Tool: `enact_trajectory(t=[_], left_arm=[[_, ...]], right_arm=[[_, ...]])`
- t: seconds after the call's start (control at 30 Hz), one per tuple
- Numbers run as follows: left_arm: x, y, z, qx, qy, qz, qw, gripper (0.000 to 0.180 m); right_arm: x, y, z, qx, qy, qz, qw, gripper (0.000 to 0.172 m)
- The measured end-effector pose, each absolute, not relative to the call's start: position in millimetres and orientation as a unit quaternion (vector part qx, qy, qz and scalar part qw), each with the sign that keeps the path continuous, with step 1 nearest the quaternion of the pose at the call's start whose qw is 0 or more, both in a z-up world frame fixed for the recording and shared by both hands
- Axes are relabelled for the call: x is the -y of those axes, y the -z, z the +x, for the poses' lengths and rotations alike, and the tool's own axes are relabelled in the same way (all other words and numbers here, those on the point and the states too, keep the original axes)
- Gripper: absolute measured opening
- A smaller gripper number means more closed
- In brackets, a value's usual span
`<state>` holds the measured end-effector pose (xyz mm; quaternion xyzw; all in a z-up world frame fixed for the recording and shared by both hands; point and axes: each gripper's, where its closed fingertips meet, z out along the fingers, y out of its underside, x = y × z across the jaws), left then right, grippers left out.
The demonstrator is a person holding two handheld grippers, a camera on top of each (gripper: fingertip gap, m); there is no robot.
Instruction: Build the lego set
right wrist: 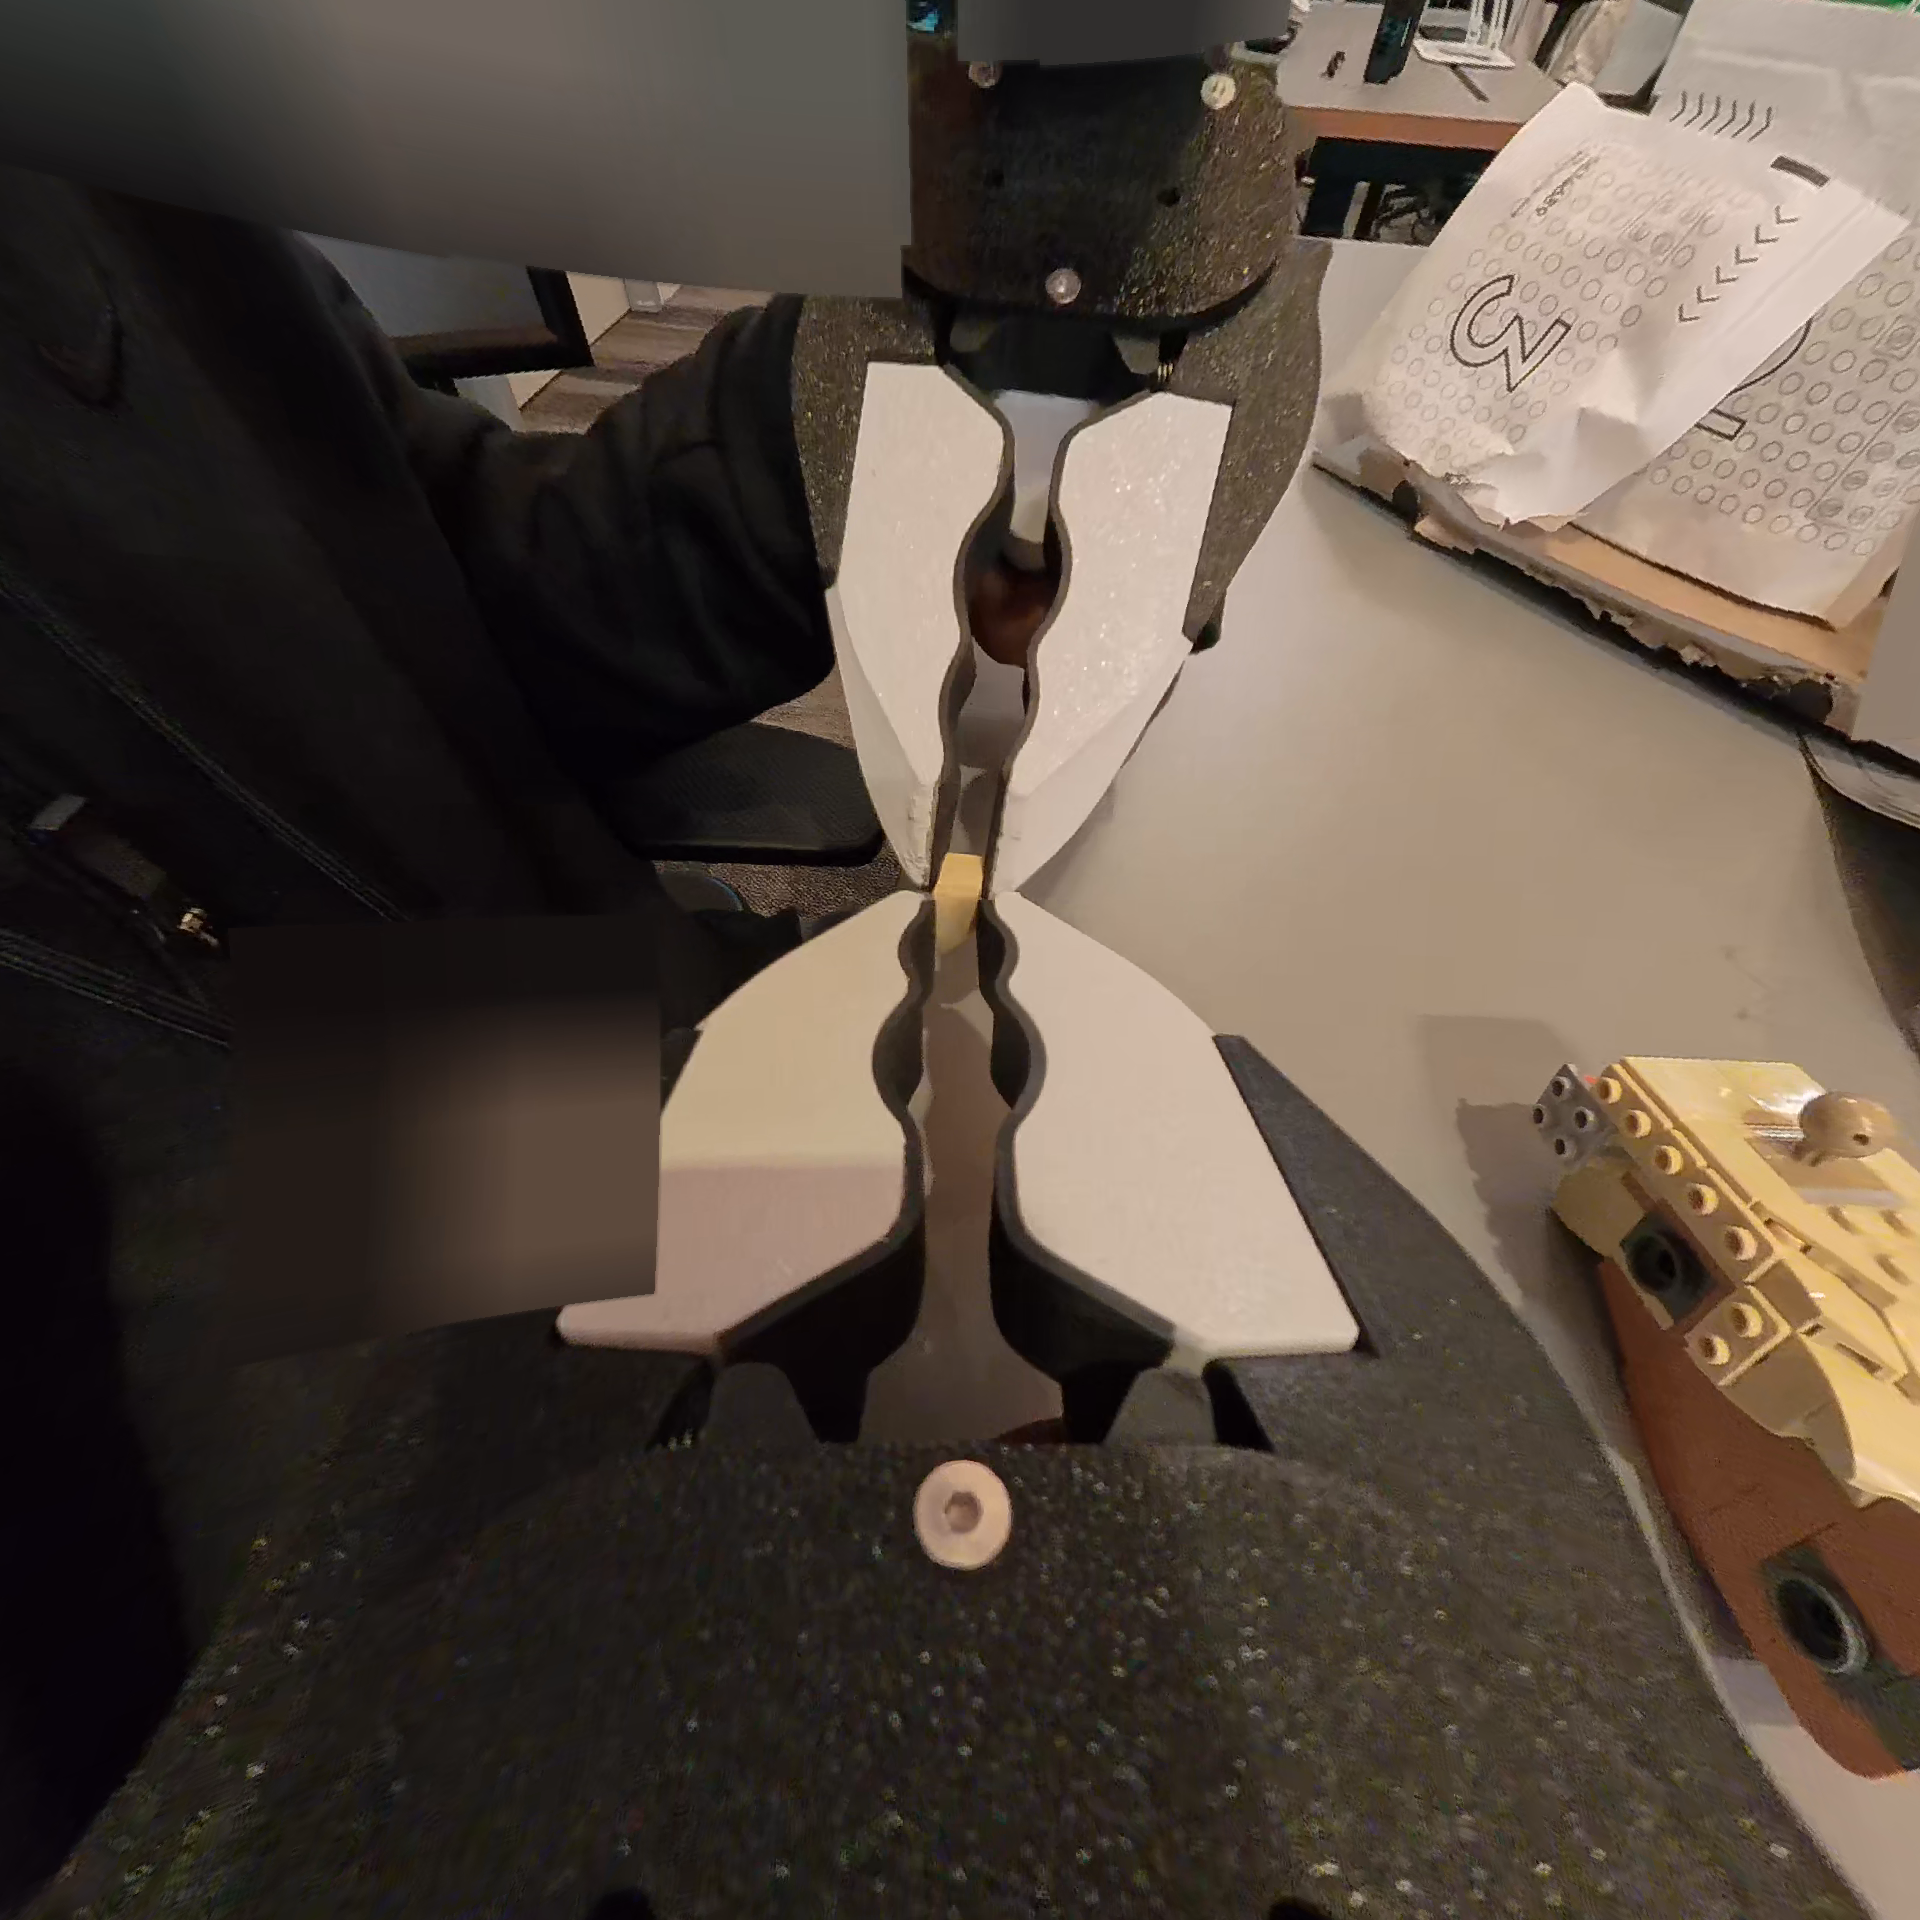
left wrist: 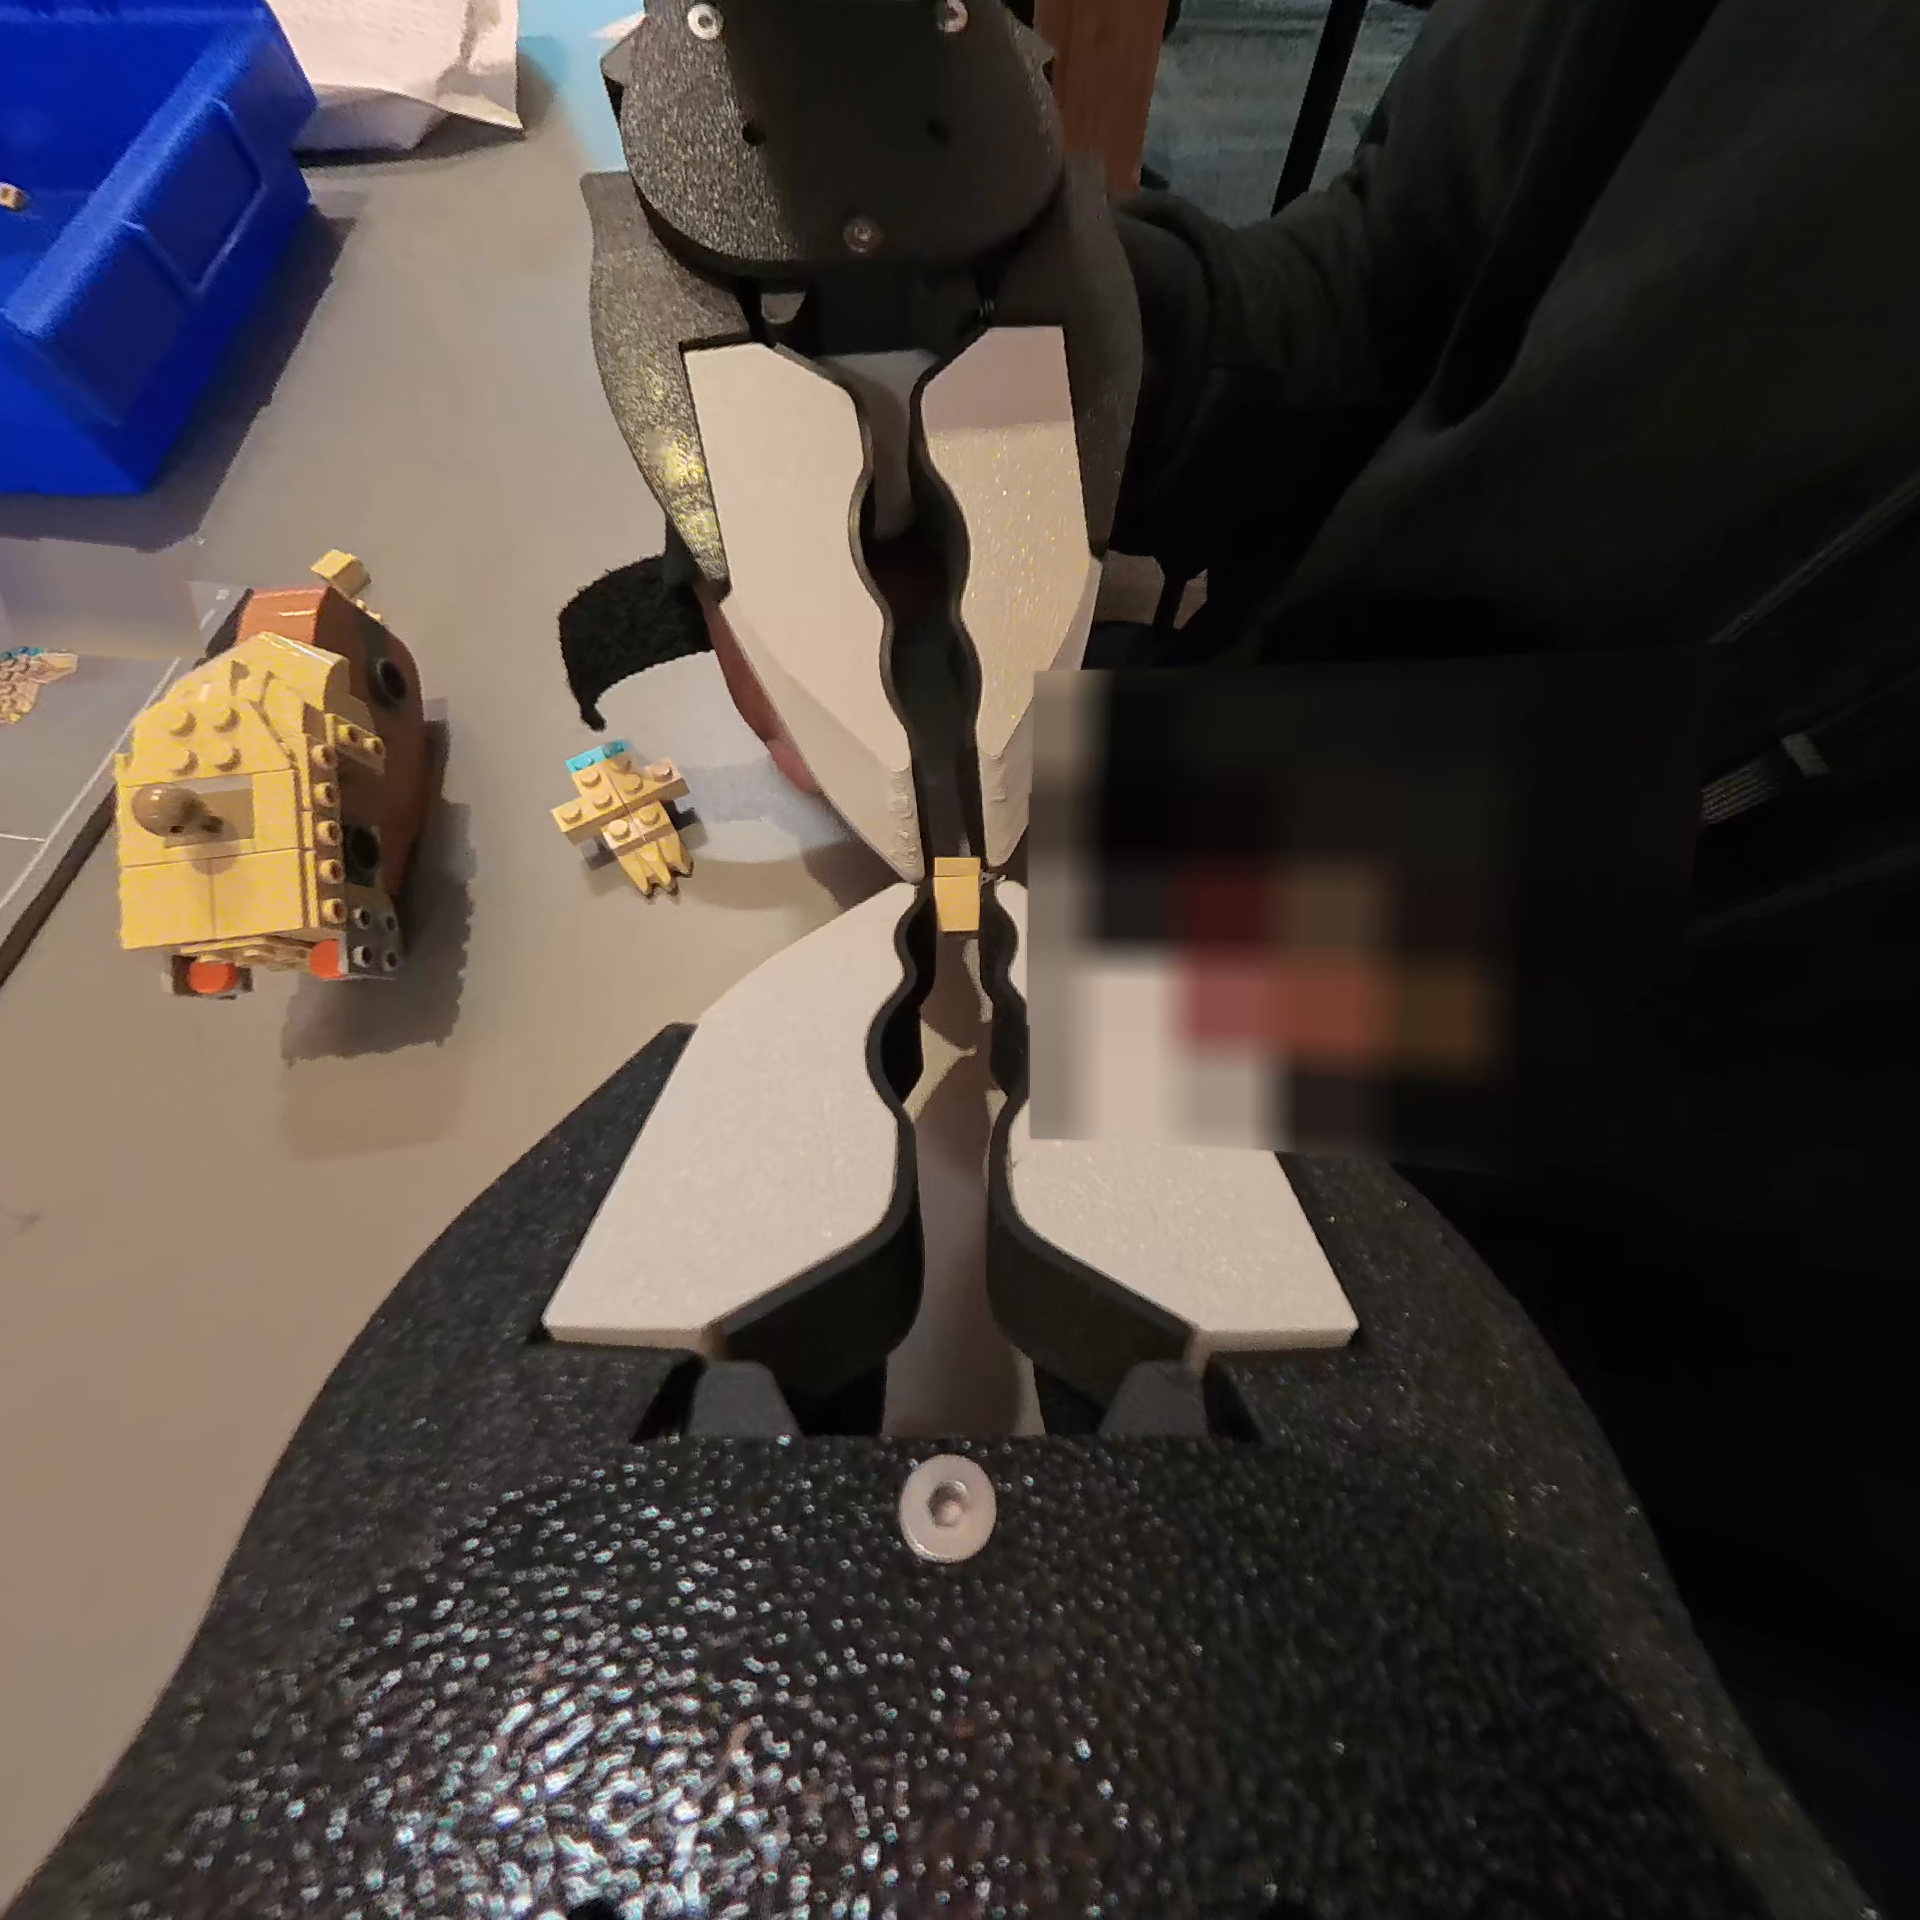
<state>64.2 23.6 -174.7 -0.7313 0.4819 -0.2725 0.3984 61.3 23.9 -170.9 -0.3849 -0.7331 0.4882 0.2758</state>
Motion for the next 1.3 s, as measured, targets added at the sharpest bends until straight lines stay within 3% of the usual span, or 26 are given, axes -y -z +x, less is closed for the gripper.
enact_trajectory(t=[0.63, 1.3], left_arm=[[-38, 142, 67, -0.404, 0.393, -0.676, 0.475, 0.007], [-60, 140, 54, -0.295, 0.448, -0.696, 0.478, 0.007]], right_arm=[[-37, 138, 62, 0.636, -0.589, -0.409, 0.285, 0.008], [-57, 132, 55, 0.611, -0.558, -0.428, 0.364, 0.012]])
